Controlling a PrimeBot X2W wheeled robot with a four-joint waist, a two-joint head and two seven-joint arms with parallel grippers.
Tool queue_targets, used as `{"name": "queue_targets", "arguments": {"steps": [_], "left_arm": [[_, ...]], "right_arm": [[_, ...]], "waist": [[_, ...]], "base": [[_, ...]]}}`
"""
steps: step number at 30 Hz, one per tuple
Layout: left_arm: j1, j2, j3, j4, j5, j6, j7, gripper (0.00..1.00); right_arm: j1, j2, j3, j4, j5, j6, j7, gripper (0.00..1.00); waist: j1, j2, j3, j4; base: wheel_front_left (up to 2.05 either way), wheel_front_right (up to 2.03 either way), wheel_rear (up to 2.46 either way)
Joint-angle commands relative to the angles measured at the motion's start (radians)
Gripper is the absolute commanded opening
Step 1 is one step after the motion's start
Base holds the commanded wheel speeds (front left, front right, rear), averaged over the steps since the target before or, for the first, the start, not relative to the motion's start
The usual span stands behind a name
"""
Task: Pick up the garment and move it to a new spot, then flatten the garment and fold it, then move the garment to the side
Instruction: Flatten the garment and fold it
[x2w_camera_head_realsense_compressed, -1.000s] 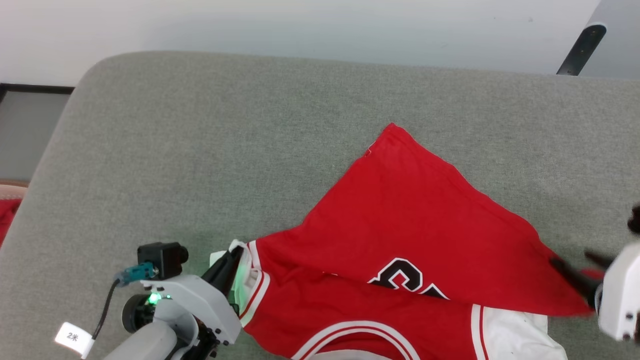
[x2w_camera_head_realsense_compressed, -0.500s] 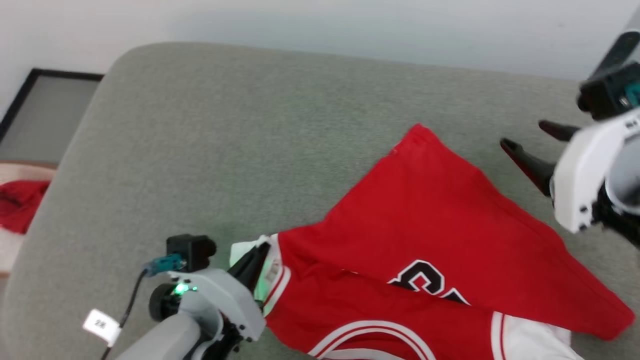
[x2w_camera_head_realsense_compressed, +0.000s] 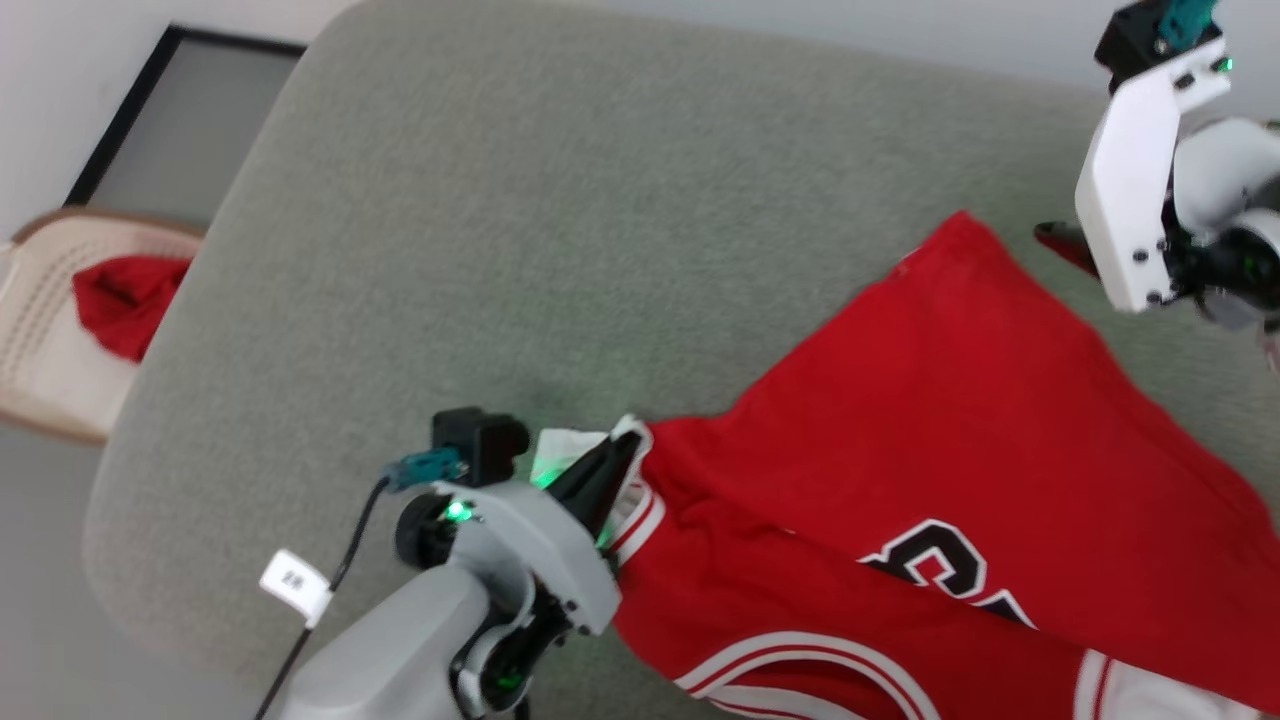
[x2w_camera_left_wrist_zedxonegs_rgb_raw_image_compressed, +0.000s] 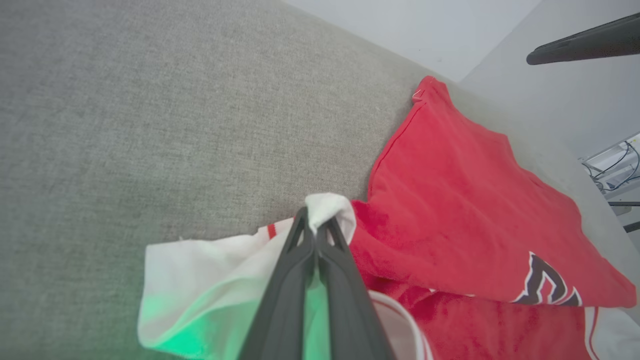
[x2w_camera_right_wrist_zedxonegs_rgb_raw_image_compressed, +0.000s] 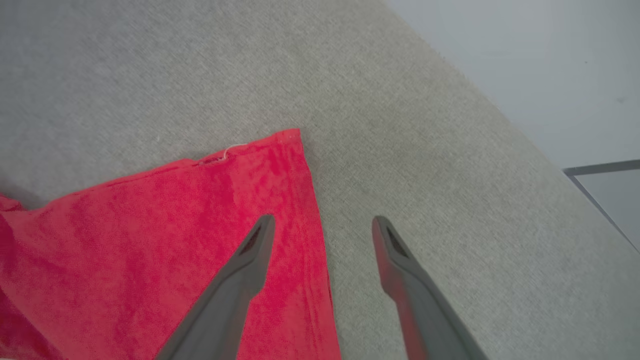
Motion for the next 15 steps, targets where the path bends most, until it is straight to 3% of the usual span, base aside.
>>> {"name": "queue_targets", "arguments": {"steps": [1,8,15], "left_arm": [[-0.02,-0.014,-0.004,0.011,0.01,-0.012,-0.007,0.0],[-0.081,-0.088,-0.024,0.08,0.021,-0.061,-0.016,0.0],[-0.11,-0.125,-0.024,0.141,0.02,-0.093,-0.032,0.0]], "right_arm": [[-0.032,0.007,0.02,0.035,-0.008,-0.001,0.016,1.0],[-0.138,0.028,0.115,0.217,-0.021,-0.001,0.076,1.0],[-0.18,0.046,0.216,0.338,-0.012,-0.001,0.129,1.0]], "waist": [[0.0,0.0,0.062,0.06],[0.0,0.0,0.114,0.127],[0.0,0.0,0.142,0.156]], "base": [[0.0,0.0,0.0],[0.0,0.0,0.0],[0.0,0.0,0.0]]}}
